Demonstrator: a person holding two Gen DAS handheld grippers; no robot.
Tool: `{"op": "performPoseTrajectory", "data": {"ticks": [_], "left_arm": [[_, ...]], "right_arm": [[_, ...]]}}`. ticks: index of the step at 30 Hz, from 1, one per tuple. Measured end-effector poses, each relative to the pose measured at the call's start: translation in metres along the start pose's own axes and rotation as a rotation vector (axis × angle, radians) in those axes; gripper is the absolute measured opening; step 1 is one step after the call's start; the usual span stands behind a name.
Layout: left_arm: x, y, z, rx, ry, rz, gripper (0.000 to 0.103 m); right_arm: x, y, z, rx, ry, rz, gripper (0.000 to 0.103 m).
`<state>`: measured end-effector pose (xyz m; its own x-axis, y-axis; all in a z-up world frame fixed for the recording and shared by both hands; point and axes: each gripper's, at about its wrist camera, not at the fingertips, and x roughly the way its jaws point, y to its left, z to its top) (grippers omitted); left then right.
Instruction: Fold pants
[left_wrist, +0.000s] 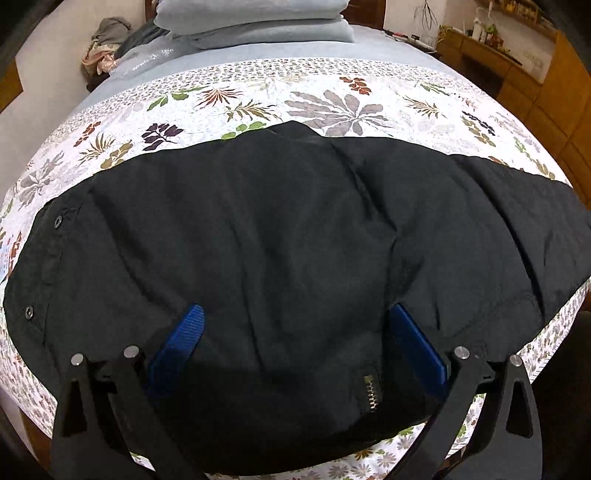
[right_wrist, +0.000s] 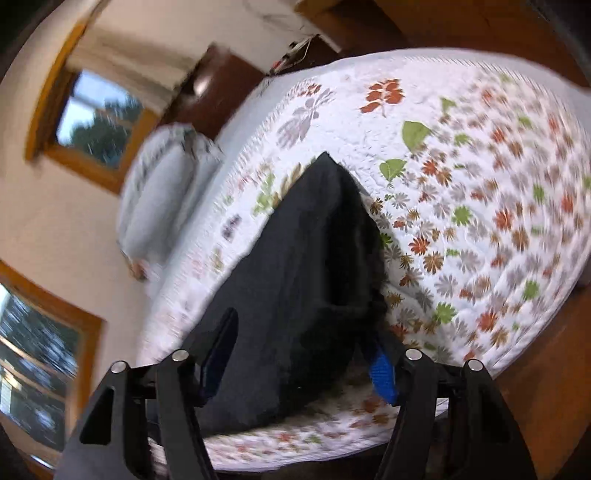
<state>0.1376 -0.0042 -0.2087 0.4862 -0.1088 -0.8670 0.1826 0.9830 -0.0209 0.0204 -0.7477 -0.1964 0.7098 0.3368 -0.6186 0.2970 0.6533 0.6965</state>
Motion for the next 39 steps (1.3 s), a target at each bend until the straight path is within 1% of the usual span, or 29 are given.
{"op": "performPoseTrajectory", "data": {"ticks": [2, 3, 5, 6, 7, 8, 9, 11, 14, 16, 20, 23, 25, 26, 28, 29, 30, 31, 34, 36, 39], "left_arm": [[0.0, 0.001, 0.0, -0.006, -0.003, -0.003, 0.101], [-0.001, 0.002, 0.0, -0.013, -0.006, -0.007, 0.101], [-0.001, 0.003, 0.0, -0.025, -0.009, -0.014, 0.101], [0.0, 0.003, 0.0, -0.026, -0.007, -0.015, 0.101], [0.0, 0.003, 0.0, -0.025, -0.004, -0.015, 0.101], [0.001, 0.003, 0.001, -0.022, 0.0, -0.014, 0.101], [0.002, 0.003, 0.001, -0.018, 0.003, -0.014, 0.101], [0.001, 0.004, 0.0, -0.017, 0.003, -0.022, 0.101], [0.0, 0.008, 0.0, -0.038, -0.003, -0.025, 0.101], [-0.001, 0.008, -0.001, -0.053, -0.012, -0.029, 0.101], [0.003, -0.004, -0.001, -0.042, -0.009, -0.02, 0.101], [0.005, -0.018, -0.001, -0.041, -0.002, -0.059, 0.101], [0.008, -0.029, -0.001, -0.035, 0.005, -0.076, 0.101], [0.009, -0.039, -0.001, -0.007, 0.014, -0.074, 0.101], [0.008, -0.047, -0.002, 0.029, 0.026, -0.067, 0.101], [0.004, -0.046, -0.002, 0.028, 0.033, -0.088, 0.101], [-0.001, -0.041, -0.002, 0.015, 0.037, -0.112, 0.101], [-0.007, -0.034, -0.002, -0.003, 0.036, -0.118, 0.101], [-0.032, 0.011, 0.0, -0.092, -0.003, -0.07, 0.101], [-0.045, 0.055, -0.003, -0.165, -0.017, 0.008, 0.101], [-0.049, 0.111, -0.012, -0.244, 0.002, 0.125, 0.101]], "right_arm": [[0.012, -0.005, -0.001, 0.031, 0.035, -0.035, 0.068], [0.02, -0.009, -0.003, 0.06, 0.05, -0.032, 0.068], [0.028, -0.012, -0.005, 0.073, 0.053, -0.026, 0.067], [0.029, -0.013, -0.005, 0.068, 0.046, -0.031, 0.065], [0.028, -0.011, -0.006, 0.064, 0.038, -0.023, 0.056], [0.027, -0.014, -0.006, 0.069, 0.03, -0.009, 0.038], [0.025, -0.017, -0.004, 0.093, 0.023, 0.03, 0.029], [0.021, -0.02, -0.001, 0.124, 0.017, 0.09, 0.022], [0.014, -0.011, 0.003, 0.084, 0.005, 0.091, 0.02], [0.009, -0.005, 0.008, 0.087, -0.013, 0.125, 0.018], [-0.003, 0.005, 0.025, 0.058, -0.052, 0.132, 0.015], [-0.018, 0.003, 0.042, 0.053, -0.102, 0.114, 0.015], [-0.026, -0.004, 0.049, 0.06, -0.132, 0.086, 0.015], [-0.029, -0.01, 0.051, 0.06, -0.134, 0.063, 0.015], [-0.023, -0.02, 0.051, 0.063, -0.111, -0.001, 0.015], [-0.021, -0.023, 0.05, 0.07, -0.102, -0.012, 0.015], [-0.019, -0.027, 0.05, 0.078, -0.095, -0.021, 0.015], [-0.017, -0.028, 0.05, 0.082, -0.095, -0.022, 0.015], [-0.017, -0.027, 0.05, 0.077, -0.102, -0.034, 0.015], [-0.015, -0.024, 0.05, 0.068, -0.1, -0.055, 0.015], [-0.011, -0.017, 0.049, 0.054, -0.101, -0.078, 0.015]]}}
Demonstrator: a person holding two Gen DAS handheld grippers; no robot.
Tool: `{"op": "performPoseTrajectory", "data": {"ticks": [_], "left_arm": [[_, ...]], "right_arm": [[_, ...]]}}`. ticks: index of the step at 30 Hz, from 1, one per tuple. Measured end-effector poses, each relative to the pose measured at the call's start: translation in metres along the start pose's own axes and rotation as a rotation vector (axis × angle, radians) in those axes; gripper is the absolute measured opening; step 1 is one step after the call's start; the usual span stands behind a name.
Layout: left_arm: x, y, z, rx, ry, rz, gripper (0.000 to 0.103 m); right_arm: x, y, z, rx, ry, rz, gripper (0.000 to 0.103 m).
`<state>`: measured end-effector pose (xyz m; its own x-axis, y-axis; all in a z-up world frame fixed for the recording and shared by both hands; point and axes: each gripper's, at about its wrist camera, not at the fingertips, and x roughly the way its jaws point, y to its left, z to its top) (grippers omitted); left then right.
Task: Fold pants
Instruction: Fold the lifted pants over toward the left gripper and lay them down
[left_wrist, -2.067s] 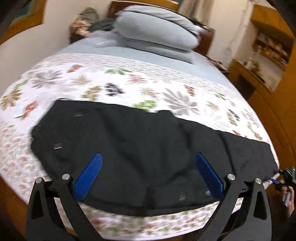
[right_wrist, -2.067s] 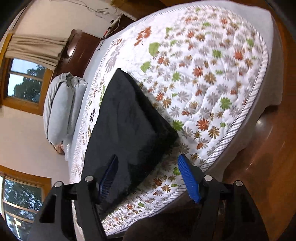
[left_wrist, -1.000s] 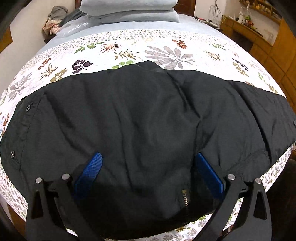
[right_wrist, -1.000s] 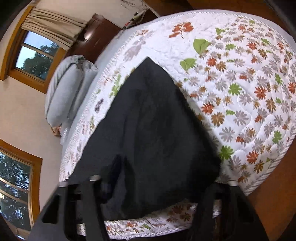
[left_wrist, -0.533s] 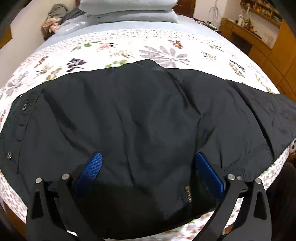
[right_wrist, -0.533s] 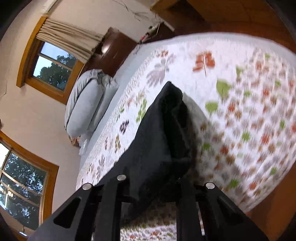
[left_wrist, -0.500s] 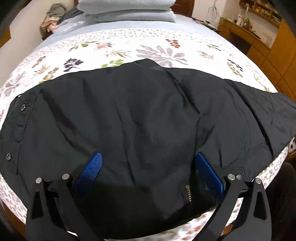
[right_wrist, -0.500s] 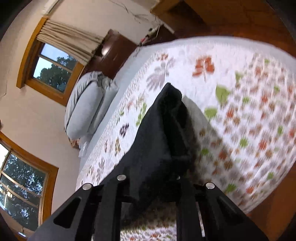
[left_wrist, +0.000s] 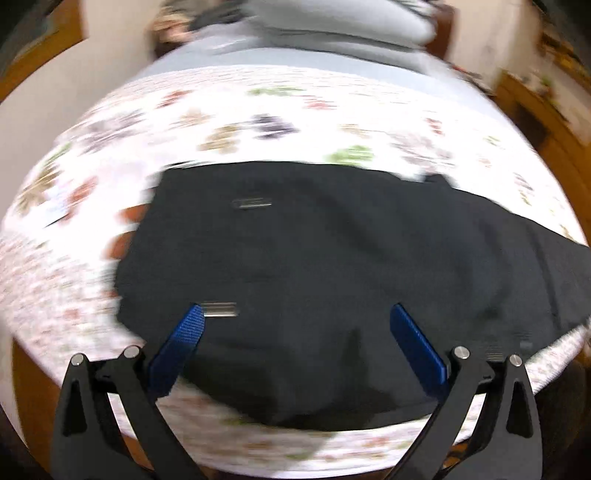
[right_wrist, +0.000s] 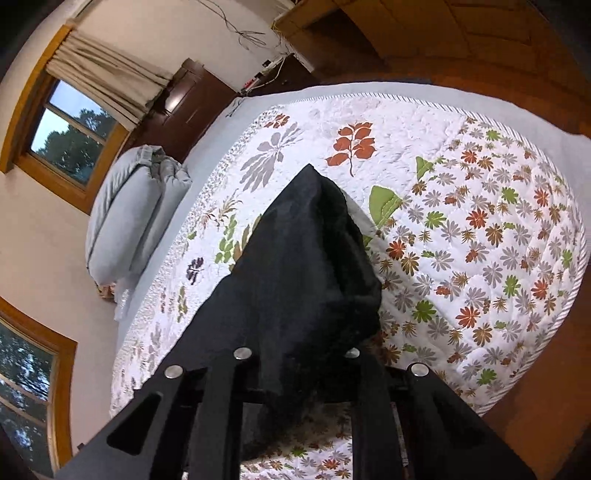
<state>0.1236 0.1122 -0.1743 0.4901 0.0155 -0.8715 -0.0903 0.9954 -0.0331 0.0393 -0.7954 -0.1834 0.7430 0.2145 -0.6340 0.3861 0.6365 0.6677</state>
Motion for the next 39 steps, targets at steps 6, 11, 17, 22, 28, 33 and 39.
{"op": "performPoseTrajectory", "data": {"ticks": [6, 11, 17, 22, 28, 33, 39], "left_arm": [[0.023, 0.077, -0.007, -0.222, 0.053, -0.012, 0.101], [0.033, 0.096, -0.014, -0.365, 0.041, -0.12, 0.101], [0.046, 0.089, -0.004, -0.367, 0.058, -0.081, 0.101], [0.048, 0.09, -0.005, -0.379, 0.045, -0.065, 0.101], [0.048, 0.09, -0.005, -0.388, 0.039, -0.065, 0.101], [0.046, 0.09, -0.007, -0.394, 0.033, -0.064, 0.101], [0.046, 0.089, -0.007, -0.397, 0.034, -0.066, 0.101]], "right_arm": [[0.002, 0.007, 0.0, 0.014, -0.005, -0.028, 0.015], [0.006, 0.014, 0.002, -0.005, 0.001, -0.06, 0.015], [0.008, 0.023, 0.003, -0.039, -0.003, -0.102, 0.015], [-0.003, 0.06, 0.002, -0.158, -0.032, -0.099, 0.015], [-0.013, 0.143, -0.017, -0.459, -0.033, -0.099, 0.015], [-0.004, 0.212, -0.058, -0.718, 0.019, -0.092, 0.015], [0.021, 0.267, -0.115, -0.881, 0.106, -0.038, 0.015]]}}
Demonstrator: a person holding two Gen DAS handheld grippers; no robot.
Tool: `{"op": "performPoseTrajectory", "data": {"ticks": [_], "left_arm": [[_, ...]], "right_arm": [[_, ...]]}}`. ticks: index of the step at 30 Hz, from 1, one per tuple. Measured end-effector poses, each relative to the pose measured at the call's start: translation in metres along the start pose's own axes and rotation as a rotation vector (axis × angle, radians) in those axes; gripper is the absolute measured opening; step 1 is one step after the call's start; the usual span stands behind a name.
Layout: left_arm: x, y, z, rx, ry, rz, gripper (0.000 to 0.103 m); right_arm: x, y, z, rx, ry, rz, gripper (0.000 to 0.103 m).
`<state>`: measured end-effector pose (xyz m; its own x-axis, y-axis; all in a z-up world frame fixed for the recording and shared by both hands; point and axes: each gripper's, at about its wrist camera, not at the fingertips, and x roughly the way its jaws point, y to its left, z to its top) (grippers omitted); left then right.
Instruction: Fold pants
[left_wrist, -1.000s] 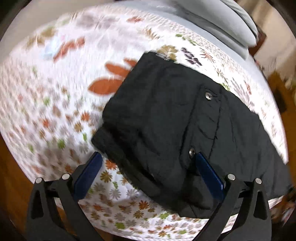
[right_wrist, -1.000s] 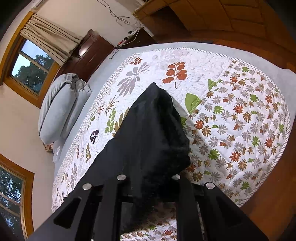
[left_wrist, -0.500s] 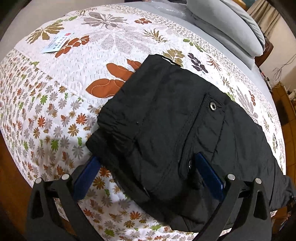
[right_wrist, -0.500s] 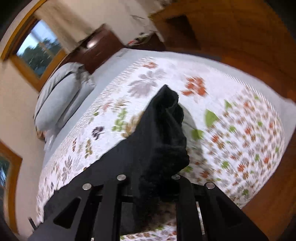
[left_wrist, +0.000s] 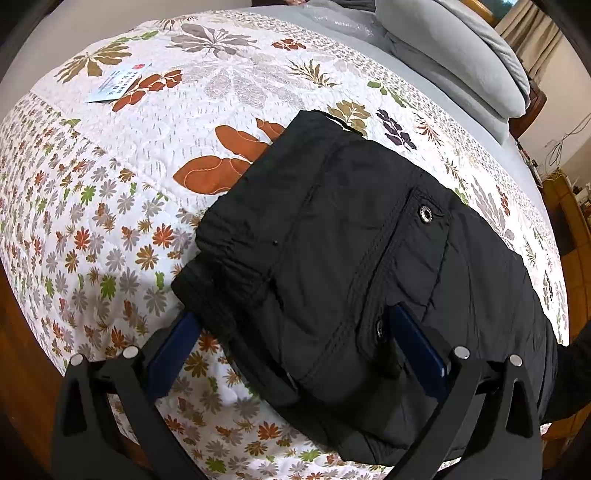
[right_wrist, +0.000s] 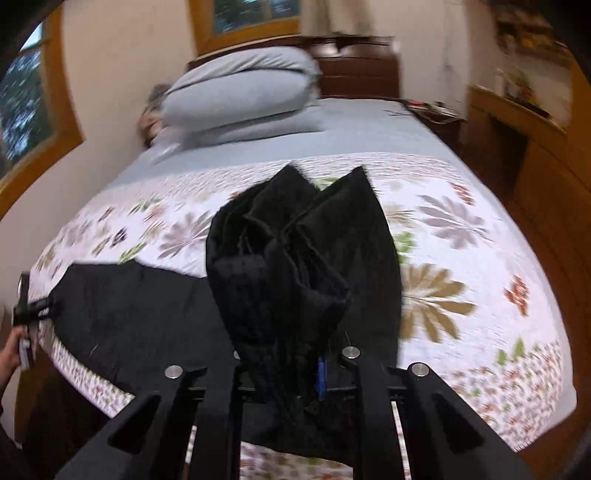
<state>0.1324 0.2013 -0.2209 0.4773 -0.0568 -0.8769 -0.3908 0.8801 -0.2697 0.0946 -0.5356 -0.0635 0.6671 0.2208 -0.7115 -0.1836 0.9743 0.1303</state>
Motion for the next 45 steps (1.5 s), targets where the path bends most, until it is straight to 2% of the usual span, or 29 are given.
{"op": "performPoseTrajectory", "data": {"ticks": [10, 16, 21, 24, 25, 26, 28, 32, 34, 36, 38, 45], "left_arm": [[-0.001, 0.0, 0.0, -0.003, -0.004, -0.002, 0.101], [-0.001, 0.0, 0.0, -0.004, -0.002, -0.007, 0.101], [-0.001, 0.0, 0.0, -0.004, -0.003, -0.006, 0.101], [-0.002, 0.001, 0.0, -0.004, -0.005, -0.007, 0.101], [-0.002, 0.001, 0.0, -0.004, -0.004, -0.007, 0.101], [-0.002, 0.001, 0.0, -0.005, -0.004, -0.007, 0.101], [-0.001, 0.001, 0.0, -0.006, -0.005, -0.005, 0.101], [0.0, 0.0, 0.0, -0.009, -0.011, 0.0, 0.101], [0.0, -0.001, -0.001, -0.011, -0.016, 0.004, 0.101], [0.001, -0.001, -0.001, -0.012, -0.02, 0.008, 0.101], [0.002, -0.002, -0.002, -0.015, -0.024, 0.01, 0.101], [0.003, -0.002, -0.002, -0.018, -0.023, 0.009, 0.101]], "right_arm": [[0.052, 0.098, -0.012, -0.148, 0.083, 0.126, 0.015], [0.084, 0.125, -0.033, -0.246, 0.172, 0.066, 0.015], [0.088, 0.131, -0.046, -0.294, 0.195, 0.031, 0.018], [0.093, 0.14, -0.054, -0.322, 0.227, 0.055, 0.042], [0.092, 0.143, -0.058, -0.326, 0.233, 0.072, 0.056], [0.09, 0.146, -0.06, -0.326, 0.231, 0.092, 0.062], [0.08, 0.148, -0.063, -0.305, 0.224, 0.15, 0.066], [0.057, 0.136, -0.058, -0.184, 0.197, 0.279, 0.066], [0.044, 0.128, -0.054, -0.131, 0.167, 0.306, 0.066], [0.036, 0.126, -0.051, -0.146, 0.142, 0.248, 0.066], [0.035, 0.13, -0.053, -0.215, 0.126, 0.183, 0.064], [0.075, 0.145, -0.07, -0.314, 0.204, 0.121, 0.051]]}}
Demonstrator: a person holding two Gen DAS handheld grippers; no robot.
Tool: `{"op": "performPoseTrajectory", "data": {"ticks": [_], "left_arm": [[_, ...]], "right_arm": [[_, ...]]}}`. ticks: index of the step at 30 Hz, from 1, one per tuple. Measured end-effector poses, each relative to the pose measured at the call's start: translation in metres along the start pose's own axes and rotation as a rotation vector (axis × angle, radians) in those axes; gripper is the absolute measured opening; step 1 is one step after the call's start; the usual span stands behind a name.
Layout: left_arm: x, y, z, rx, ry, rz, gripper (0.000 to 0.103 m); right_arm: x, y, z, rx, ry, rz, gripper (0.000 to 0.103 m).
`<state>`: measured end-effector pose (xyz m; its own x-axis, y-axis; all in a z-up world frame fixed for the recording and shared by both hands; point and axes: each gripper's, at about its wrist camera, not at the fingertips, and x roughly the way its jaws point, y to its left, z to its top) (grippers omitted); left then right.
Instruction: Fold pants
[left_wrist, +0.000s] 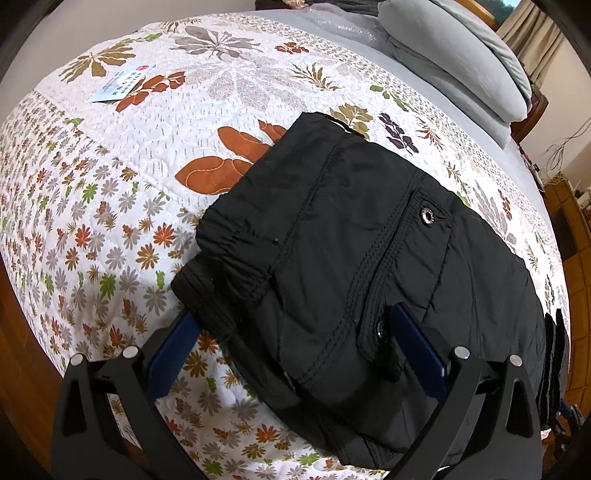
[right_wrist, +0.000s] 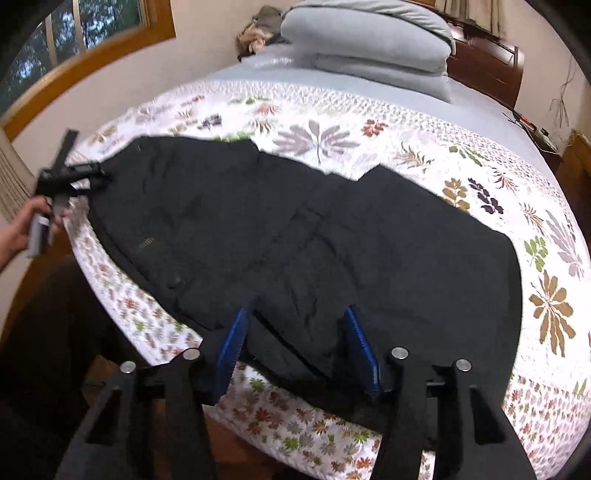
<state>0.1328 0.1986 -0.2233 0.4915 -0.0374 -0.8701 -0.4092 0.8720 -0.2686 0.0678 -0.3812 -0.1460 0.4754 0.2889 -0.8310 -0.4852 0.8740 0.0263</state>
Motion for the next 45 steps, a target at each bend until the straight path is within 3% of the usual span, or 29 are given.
{"op": "performPoseTrajectory", "data": {"ticks": [3, 5, 8, 14, 22, 24, 28, 31, 36, 40, 43, 45], "left_arm": [[0.001, 0.0, 0.0, 0.0, 0.001, -0.001, 0.101], [0.001, 0.0, 0.0, -0.003, 0.001, -0.003, 0.101], [0.001, 0.0, -0.001, -0.004, 0.0, -0.003, 0.101], [0.001, 0.001, -0.001, -0.009, -0.002, -0.003, 0.101], [0.002, 0.002, 0.002, -0.013, 0.002, -0.002, 0.101], [0.002, 0.003, 0.003, -0.013, 0.006, -0.001, 0.101], [0.004, 0.006, 0.006, -0.011, 0.009, -0.006, 0.101], [0.004, 0.006, 0.006, -0.01, 0.004, -0.006, 0.101], [0.001, 0.007, 0.004, -0.019, -0.006, -0.007, 0.101], [-0.005, 0.006, 0.002, -0.02, -0.007, -0.017, 0.101], [-0.016, 0.012, -0.003, -0.046, 0.001, -0.108, 0.101], [-0.021, 0.02, -0.008, -0.091, 0.013, -0.194, 0.101]], "right_arm": [[0.01, 0.001, 0.002, -0.024, 0.004, -0.012, 0.043], [0.011, 0.001, 0.003, -0.027, 0.011, 0.001, 0.026], [0.006, -0.002, 0.006, -0.009, 0.003, 0.027, 0.017], [-0.023, 0.009, 0.016, -0.018, -0.066, 0.14, 0.015], [0.026, 0.037, 0.003, -0.093, 0.042, 0.122, 0.016], [0.03, 0.034, 0.001, -0.075, 0.044, 0.137, 0.017], [0.014, 0.031, 0.005, -0.021, 0.031, 0.203, 0.046], [0.003, 0.033, 0.011, -0.026, 0.012, 0.195, 0.047], [0.017, 0.04, 0.014, -0.087, 0.046, 0.102, 0.047], [0.023, 0.038, 0.01, -0.064, 0.064, 0.109, 0.047], [0.007, 0.028, 0.014, -0.006, 0.029, 0.163, 0.052], [-0.005, 0.021, 0.018, 0.005, 0.002, 0.154, 0.057]]}}
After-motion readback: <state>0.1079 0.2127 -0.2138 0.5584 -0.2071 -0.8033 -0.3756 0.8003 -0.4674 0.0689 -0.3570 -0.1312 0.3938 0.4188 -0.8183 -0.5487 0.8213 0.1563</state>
